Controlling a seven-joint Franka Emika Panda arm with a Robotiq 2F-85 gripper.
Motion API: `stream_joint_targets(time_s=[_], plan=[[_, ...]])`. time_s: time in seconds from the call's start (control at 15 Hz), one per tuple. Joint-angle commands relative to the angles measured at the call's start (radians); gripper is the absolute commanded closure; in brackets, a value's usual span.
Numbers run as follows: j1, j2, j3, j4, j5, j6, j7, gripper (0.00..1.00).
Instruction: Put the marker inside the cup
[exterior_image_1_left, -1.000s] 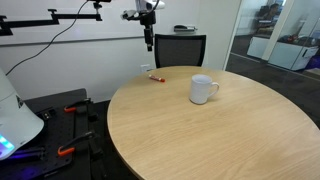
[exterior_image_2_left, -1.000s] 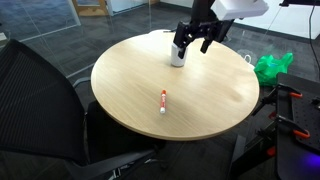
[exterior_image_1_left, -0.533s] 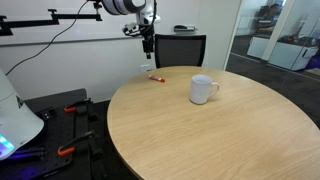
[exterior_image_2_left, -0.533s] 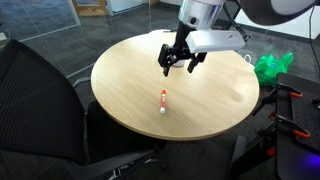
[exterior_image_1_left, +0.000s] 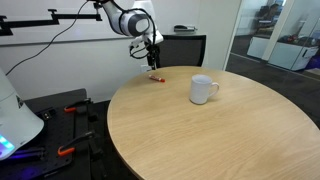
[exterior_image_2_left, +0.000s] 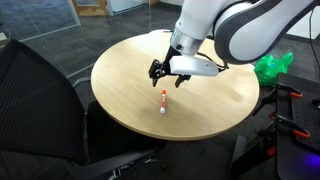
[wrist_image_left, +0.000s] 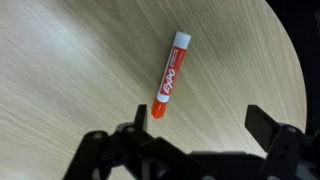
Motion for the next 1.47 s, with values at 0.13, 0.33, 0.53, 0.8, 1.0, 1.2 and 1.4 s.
stream_joint_targets(time_s=[0.13, 0.33, 0.53, 0.8, 1.0, 1.2, 1.4], plan=[[0.055, 0.086, -0.039, 0.095, 0.084, -0.045, 0.011, 0.0], [0.051, 0.086, -0.036, 0.077, 0.089, -0.028, -0.031, 0.0], [0.052, 0.102, -0.029, 0.101, 0.09, -0.044, -0.045, 0.0], [0.147, 0.093, -0.149, 0.111, 0.066, -0.117, 0.117, 0.0], [0.192, 0.102, -0.197, 0.124, 0.041, -0.161, 0.215, 0.0], [0.202, 0.107, -0.201, 0.133, 0.026, -0.185, 0.282, 0.0], [0.189, 0.125, -0.185, 0.149, 0.022, -0.185, 0.315, 0.0]])
